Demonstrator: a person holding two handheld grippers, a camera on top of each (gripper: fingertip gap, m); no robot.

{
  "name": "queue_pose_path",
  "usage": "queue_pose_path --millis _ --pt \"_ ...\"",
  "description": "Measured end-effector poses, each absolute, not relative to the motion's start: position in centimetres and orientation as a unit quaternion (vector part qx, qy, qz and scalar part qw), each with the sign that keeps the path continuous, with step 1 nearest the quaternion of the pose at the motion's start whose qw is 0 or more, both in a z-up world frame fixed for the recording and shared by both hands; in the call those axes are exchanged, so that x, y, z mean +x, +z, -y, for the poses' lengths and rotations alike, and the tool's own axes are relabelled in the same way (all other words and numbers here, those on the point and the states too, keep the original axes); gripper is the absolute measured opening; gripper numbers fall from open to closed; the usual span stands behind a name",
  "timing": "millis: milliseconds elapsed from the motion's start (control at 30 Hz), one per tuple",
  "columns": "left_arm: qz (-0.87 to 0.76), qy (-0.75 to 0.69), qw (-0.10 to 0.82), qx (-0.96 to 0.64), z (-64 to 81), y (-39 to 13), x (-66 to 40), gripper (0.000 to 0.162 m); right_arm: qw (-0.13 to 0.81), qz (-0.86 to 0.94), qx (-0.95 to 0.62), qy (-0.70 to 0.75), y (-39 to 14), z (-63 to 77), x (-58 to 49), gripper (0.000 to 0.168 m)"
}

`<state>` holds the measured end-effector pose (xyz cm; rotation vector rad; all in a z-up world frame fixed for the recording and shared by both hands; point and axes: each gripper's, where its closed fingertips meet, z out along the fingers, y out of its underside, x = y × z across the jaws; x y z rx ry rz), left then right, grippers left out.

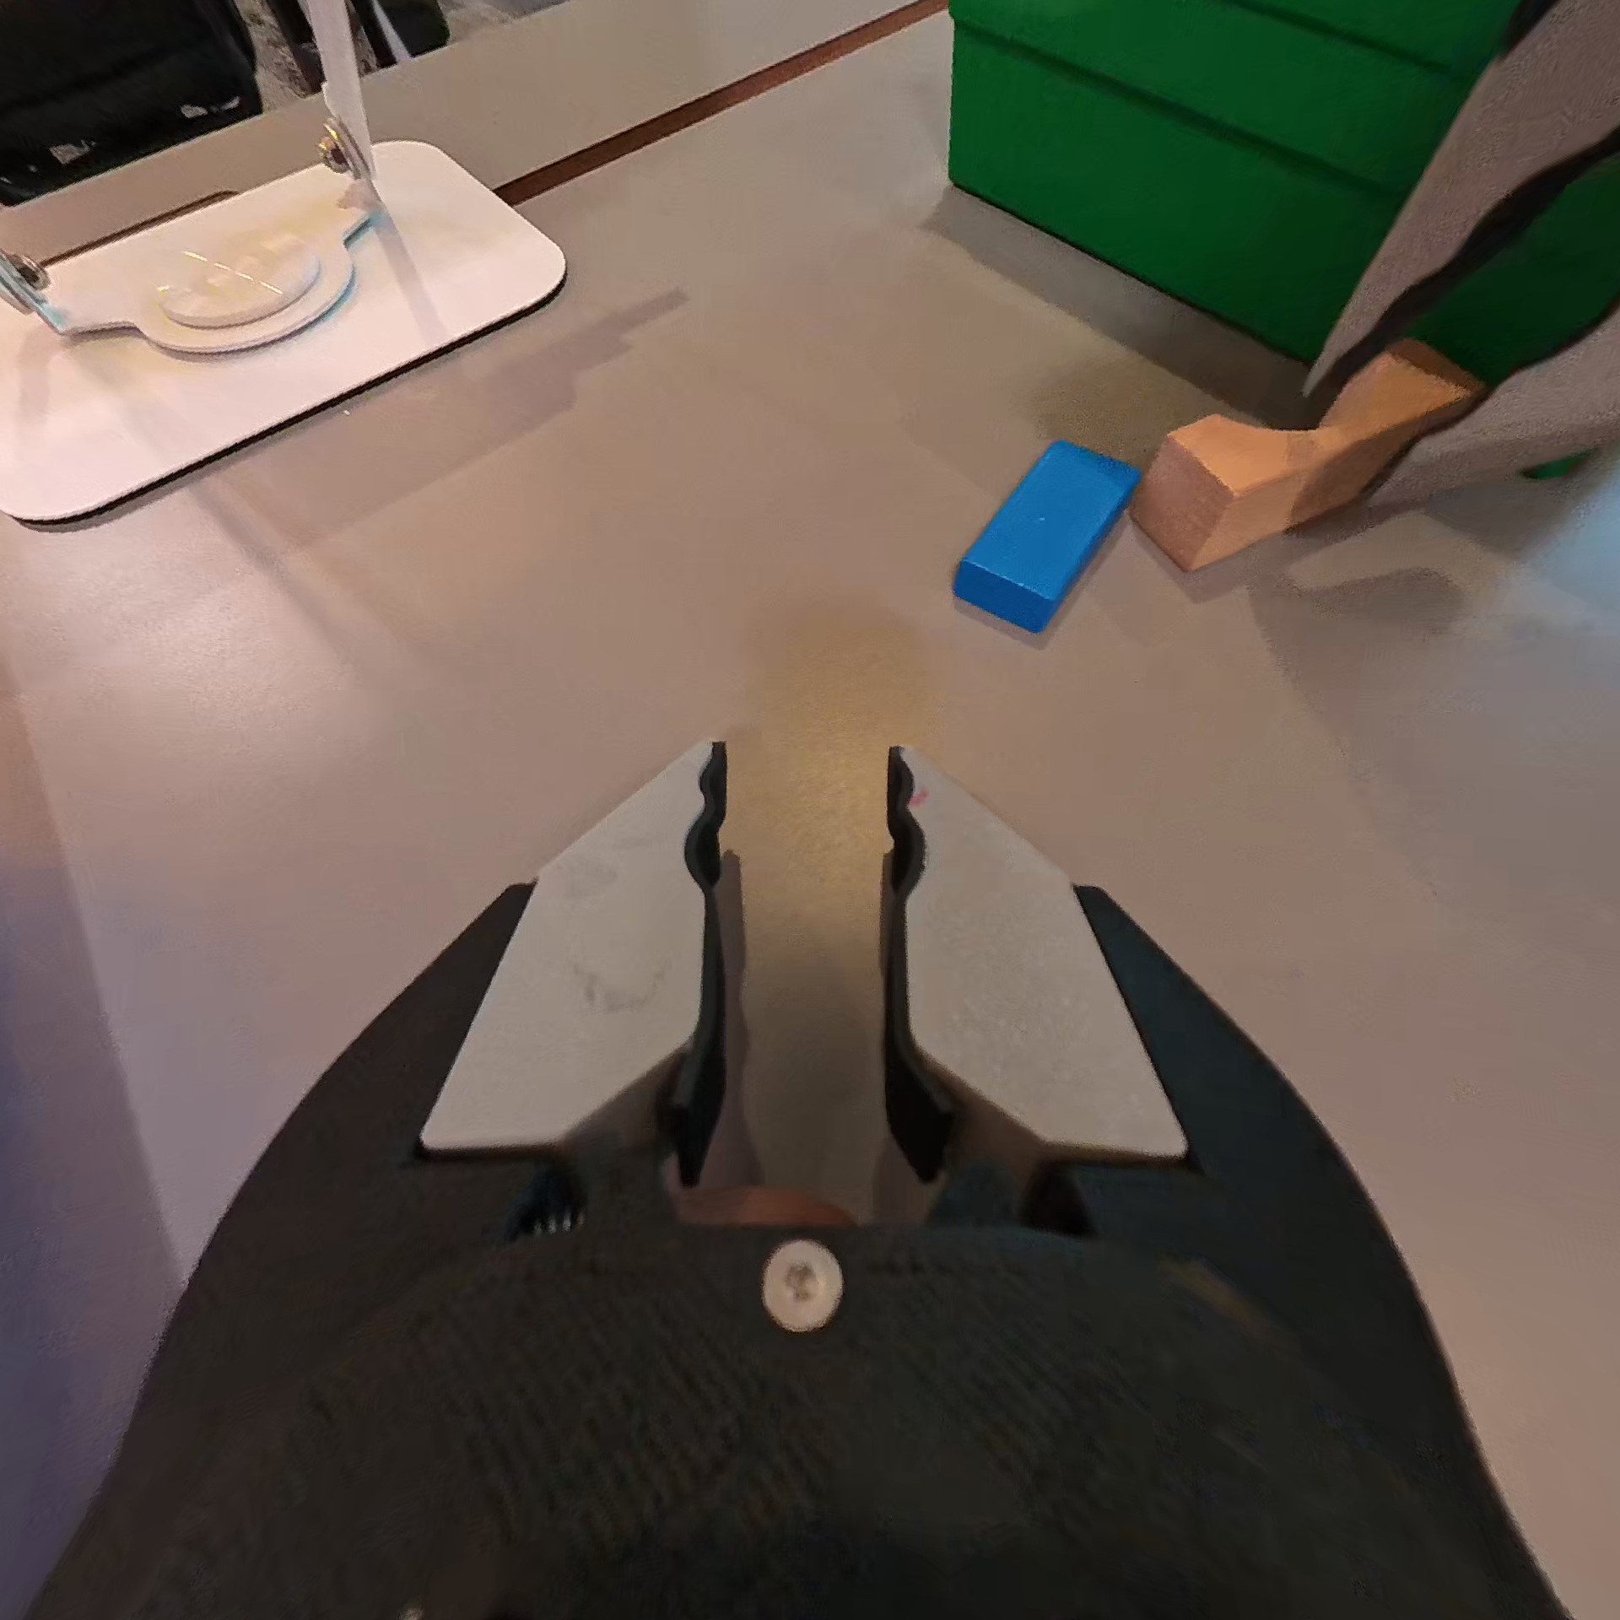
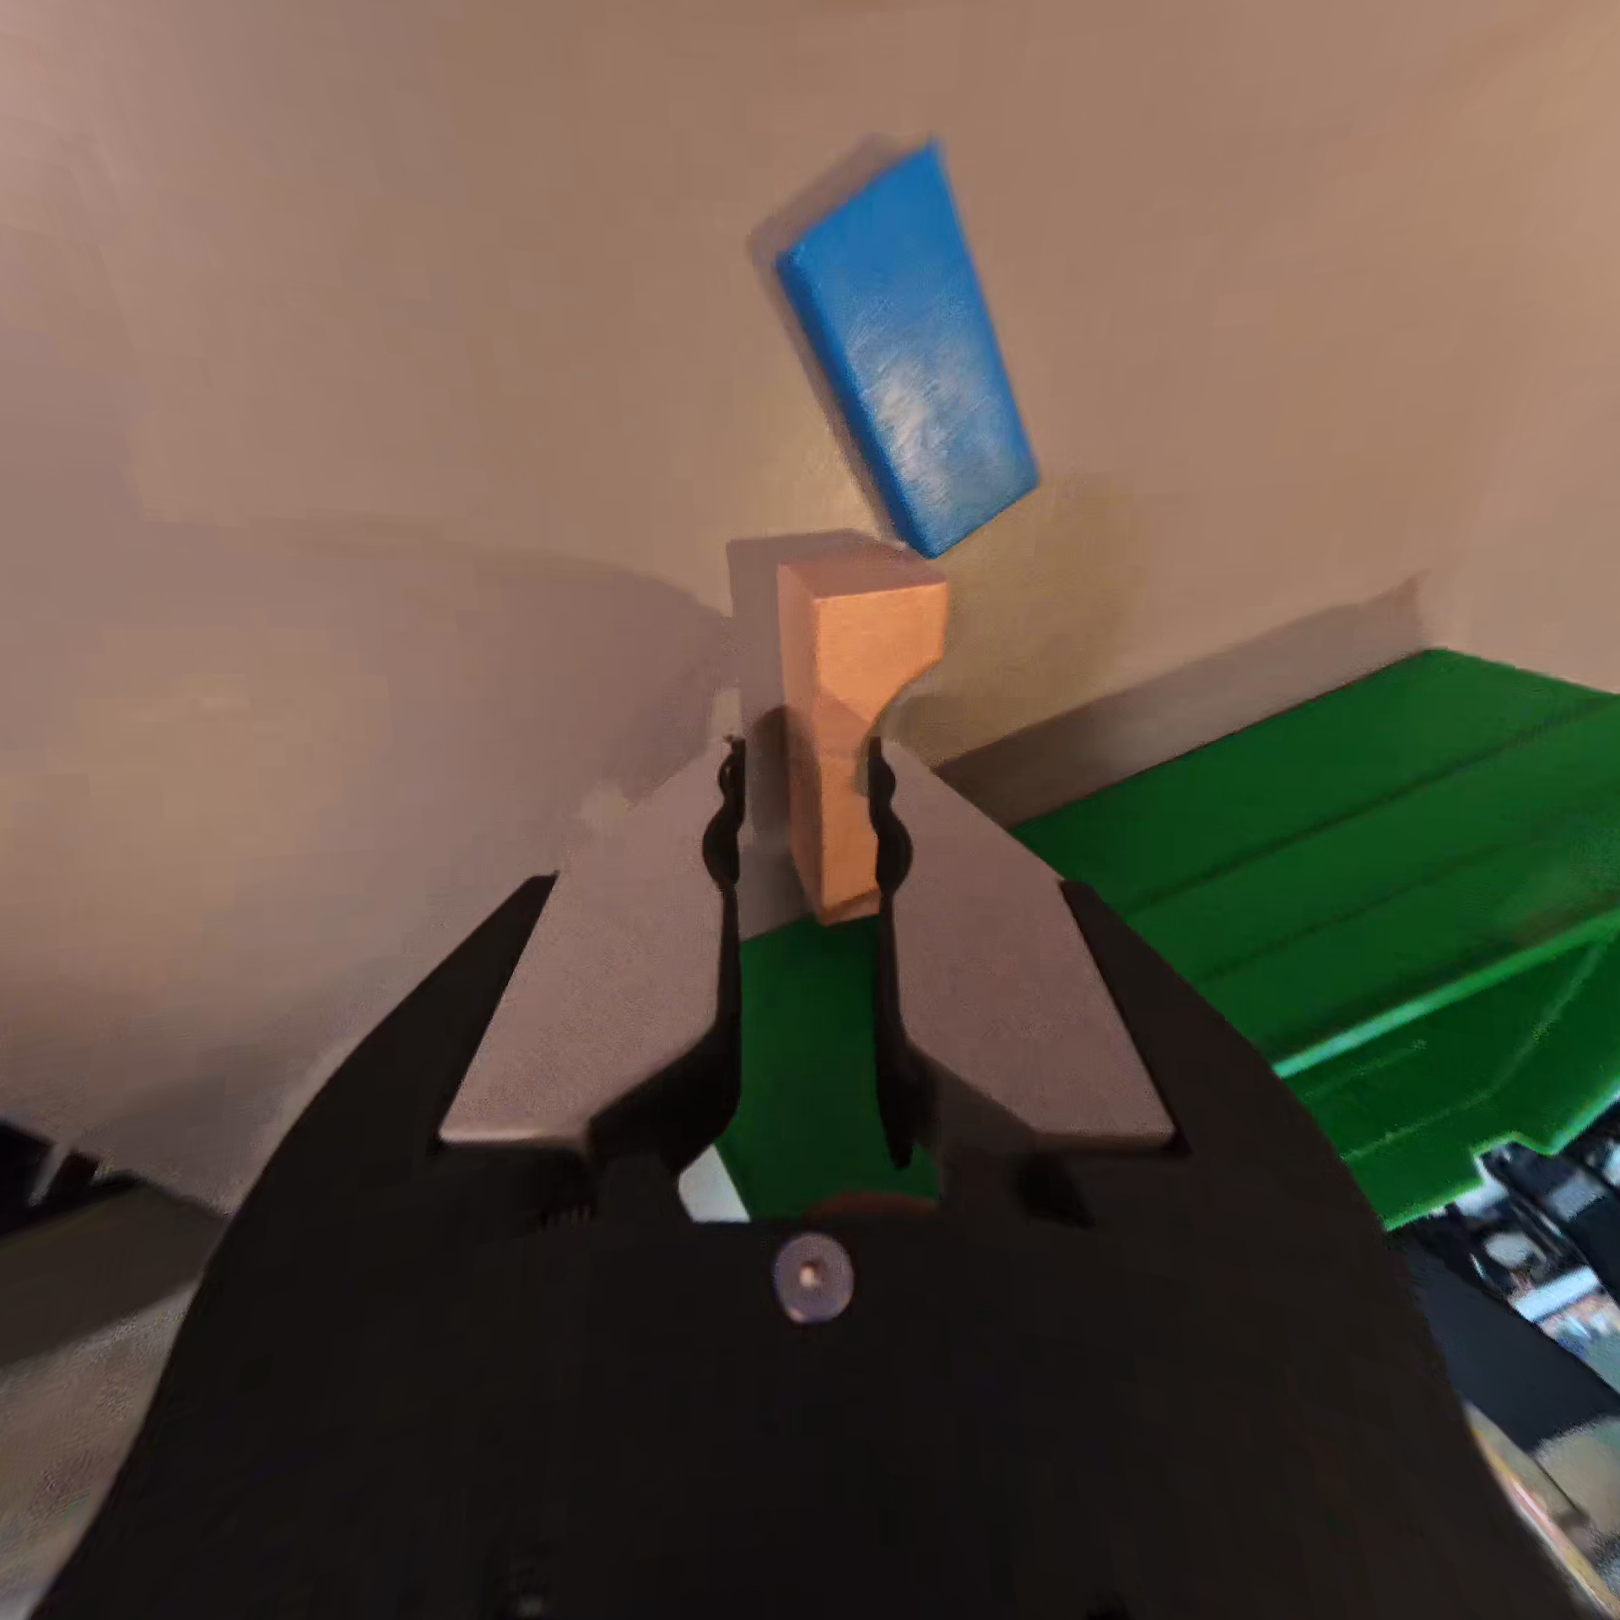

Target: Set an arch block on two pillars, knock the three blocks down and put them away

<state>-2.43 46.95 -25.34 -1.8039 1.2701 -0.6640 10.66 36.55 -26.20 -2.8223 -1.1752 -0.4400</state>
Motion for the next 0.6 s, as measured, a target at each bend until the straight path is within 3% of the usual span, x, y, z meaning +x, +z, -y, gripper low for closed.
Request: queue_pose_path --millis 33,100,133,200,300,467,600 --pt "-0.503 -0.264 0.406 -0.716 -46.9 -25.4 -2.4 0.034 -0.009 0.38 -0.913 -0.146 -27.0 -36.2 11.2 0.026" --pt "-0.506 -0.262 0.406 -0.714 -46.9 -25.4 -2.4 0.034 -0.066 0.376 -0.908 -0.172 -28.2 -35.8 12.7 0.023" --pt "-0.508 -0.26 0.406 -0.713 -46.8 -25.4 -2.4 0.034 -0.083 0.379 -0.903 -0.183 -28.4 -35.7 13.1 0.01" --pt "-0.513 -0.256 0.407 -0.711 -46.7 -25.5 -2.3 0.034 -0.066 0.388 -0.902 -0.178 -28.4 -36.1 12.5 0.009" --pt "-0.516 -0.254 0.409 -0.709 -46.6 -25.5 -2.3 0.034 0.018 0.372 -0.914 -0.159 -26.6 -37.4 10.7 0.009" --pt "-0.515 -0.255 0.407 -0.71 -46.7 -25.5 -2.3 0.034 0.238 0.254 -0.923 -0.161 -17.9 -39.3 12.3 0.008" --pt "-0.511 -0.258 0.406 -0.712 -46.7 -25.5 -2.4 0.034 0.257 0.16 -0.927 -0.22 -14.8 -36.7 19.5 0.008"
